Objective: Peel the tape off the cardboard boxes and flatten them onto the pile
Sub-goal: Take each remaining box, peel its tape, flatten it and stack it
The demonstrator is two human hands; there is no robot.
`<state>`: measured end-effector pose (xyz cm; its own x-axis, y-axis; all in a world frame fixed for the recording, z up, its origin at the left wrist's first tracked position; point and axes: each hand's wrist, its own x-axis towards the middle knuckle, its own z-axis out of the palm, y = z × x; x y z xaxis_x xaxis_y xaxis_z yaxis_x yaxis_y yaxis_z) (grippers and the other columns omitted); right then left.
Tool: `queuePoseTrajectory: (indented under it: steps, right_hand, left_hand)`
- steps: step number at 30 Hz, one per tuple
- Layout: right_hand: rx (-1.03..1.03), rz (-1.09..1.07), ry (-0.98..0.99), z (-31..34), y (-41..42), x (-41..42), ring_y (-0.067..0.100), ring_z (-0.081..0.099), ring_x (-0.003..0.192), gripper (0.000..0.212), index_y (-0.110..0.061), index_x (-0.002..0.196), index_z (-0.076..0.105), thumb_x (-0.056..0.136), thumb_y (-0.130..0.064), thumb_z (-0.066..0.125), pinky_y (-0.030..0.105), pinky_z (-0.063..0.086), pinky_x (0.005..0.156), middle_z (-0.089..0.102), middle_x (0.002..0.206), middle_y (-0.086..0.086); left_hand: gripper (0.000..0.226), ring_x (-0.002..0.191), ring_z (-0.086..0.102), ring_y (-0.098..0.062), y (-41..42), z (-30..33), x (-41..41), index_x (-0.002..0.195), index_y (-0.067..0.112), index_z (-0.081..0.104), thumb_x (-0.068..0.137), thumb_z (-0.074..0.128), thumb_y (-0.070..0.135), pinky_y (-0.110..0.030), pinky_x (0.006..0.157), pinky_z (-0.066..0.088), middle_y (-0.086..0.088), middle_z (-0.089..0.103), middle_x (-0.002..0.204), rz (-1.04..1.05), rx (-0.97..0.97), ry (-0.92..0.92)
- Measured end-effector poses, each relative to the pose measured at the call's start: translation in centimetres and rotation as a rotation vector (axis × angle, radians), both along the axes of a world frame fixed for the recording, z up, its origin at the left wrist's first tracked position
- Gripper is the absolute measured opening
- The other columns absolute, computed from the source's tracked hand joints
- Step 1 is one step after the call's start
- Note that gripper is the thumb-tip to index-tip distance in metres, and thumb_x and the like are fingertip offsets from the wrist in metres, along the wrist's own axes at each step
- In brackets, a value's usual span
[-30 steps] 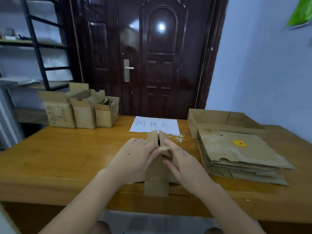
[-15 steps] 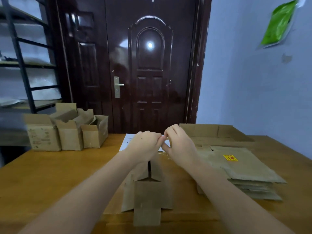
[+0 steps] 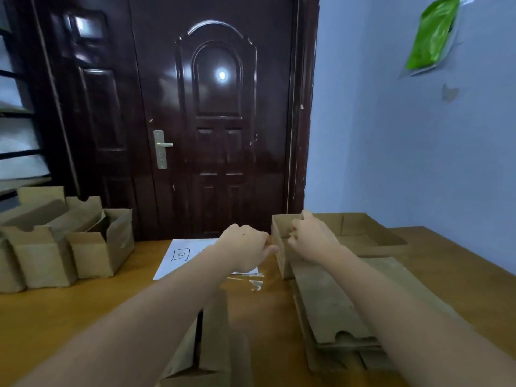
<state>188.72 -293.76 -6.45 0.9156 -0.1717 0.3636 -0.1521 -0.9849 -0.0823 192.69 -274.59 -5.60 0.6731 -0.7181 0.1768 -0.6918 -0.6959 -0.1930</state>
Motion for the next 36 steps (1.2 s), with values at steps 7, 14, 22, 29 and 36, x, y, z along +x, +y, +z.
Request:
queuePoseTrajectory:
  steps: [7, 14, 22, 29, 36]
  right_hand:
    - [-0.023, -0.022, 0.071, -1.6, -3.1, 4.5, 0.018, 0.056, 0.077, 0.029, -0.016, 0.121, 0.047, 0.095, -0.011, 0.059, 0.031, 0.048, 0.060, 0.055, 0.091, -0.002]
    - [-0.136, -0.021, 0.217, -3.3, -3.0, 6.3, 0.017, 0.060, 0.083, 0.018, -0.022, 0.099, 0.059, 0.093, -0.006, 0.064, 0.031, 0.056, 0.075, 0.062, 0.100, 0.002]
    - [-0.113, -0.006, 0.251, -3.5, -2.6, 6.9, 0.017, 0.065, 0.086, 0.031, -0.021, 0.123, 0.066, 0.093, -0.012, 0.066, 0.033, 0.061, 0.078, 0.067, 0.106, 0.000]
    - [0.062, 0.225, 0.242, -0.3, 0.5, 3.5, 0.021, 0.051, 0.135, 0.047, -0.027, 0.152, 0.045, 0.106, -0.027, 0.047, 0.036, 0.045, 0.110, 0.052, 0.151, 0.000]
    - [-0.004, 0.377, 0.299, 2.3, 7.5, -1.8, 0.021, 0.027, 0.152, 0.061, -0.026, 0.160, 0.028, 0.105, -0.044, 0.047, 0.036, 0.027, 0.121, 0.025, 0.167, 0.000]
  left_hand:
    - [0.057, 0.109, 0.061, -0.024, -1.4, -3.0, 2.4, 0.121, 0.021, 0.063, 0.105, 0.027, 0.063, -0.041, 0.095, 0.039, -0.001, 0.070, 0.113, -0.004, 0.059, 0.050]
    - [0.056, 0.113, 0.061, -0.025, -1.6, -4.0, 3.3, 0.125, 0.022, 0.063, 0.105, 0.028, 0.062, -0.044, 0.104, 0.039, -0.002, 0.069, 0.116, 0.007, 0.095, 0.087]
    - [0.055, 0.116, 0.060, -0.024, -1.4, -3.9, 3.7, 0.127, 0.024, 0.063, 0.105, 0.030, 0.062, -0.044, 0.102, 0.041, -0.001, 0.069, 0.120, 0.008, 0.126, 0.087]
    - [0.059, 0.129, 0.055, -0.025, 2.4, -1.1, 2.4, 0.148, 0.025, 0.049, 0.104, 0.033, 0.062, -0.046, 0.105, 0.046, 0.000, 0.055, 0.146, 0.070, 0.056, 0.098]
    - [0.060, 0.137, 0.048, -0.023, 9.3, 1.3, -2.1, 0.154, 0.029, 0.042, 0.103, 0.040, 0.061, -0.044, 0.109, 0.043, 0.006, 0.047, 0.156, 0.152, -0.054, 0.145]
